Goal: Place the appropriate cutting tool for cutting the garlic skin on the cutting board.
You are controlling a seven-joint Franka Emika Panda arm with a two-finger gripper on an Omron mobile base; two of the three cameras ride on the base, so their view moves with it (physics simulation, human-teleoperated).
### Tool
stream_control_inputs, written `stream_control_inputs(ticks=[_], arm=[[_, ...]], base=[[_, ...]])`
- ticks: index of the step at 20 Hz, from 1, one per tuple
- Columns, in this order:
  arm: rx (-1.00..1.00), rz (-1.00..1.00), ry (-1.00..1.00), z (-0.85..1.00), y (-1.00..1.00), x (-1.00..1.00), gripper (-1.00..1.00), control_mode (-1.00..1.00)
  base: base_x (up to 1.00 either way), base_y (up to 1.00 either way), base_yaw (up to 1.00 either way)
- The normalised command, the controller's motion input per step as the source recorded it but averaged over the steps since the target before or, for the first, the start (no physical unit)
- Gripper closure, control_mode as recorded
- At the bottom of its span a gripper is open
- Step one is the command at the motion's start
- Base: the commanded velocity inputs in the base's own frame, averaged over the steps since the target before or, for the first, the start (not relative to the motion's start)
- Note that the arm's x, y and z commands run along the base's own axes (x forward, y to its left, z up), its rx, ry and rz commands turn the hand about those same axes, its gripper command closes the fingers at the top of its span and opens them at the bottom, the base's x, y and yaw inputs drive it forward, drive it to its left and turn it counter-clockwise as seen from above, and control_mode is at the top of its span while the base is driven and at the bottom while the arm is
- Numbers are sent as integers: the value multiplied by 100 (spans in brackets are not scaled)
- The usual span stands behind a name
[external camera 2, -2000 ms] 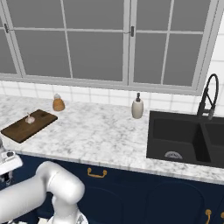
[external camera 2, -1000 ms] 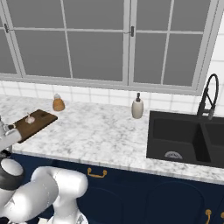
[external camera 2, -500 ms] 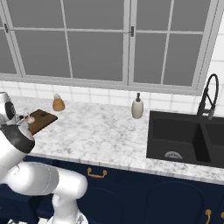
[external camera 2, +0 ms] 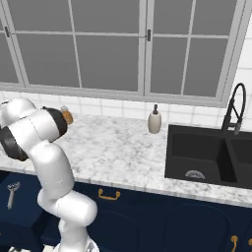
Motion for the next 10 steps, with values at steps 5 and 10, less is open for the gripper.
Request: stream_control_inputs(ticks=[5, 10], arm=[[0, 0, 0, -44, 14, 61, 100, -100], [-2, -1, 0, -32, 21, 44, 100, -100]], base=[[0, 0, 0], [0, 0, 0]])
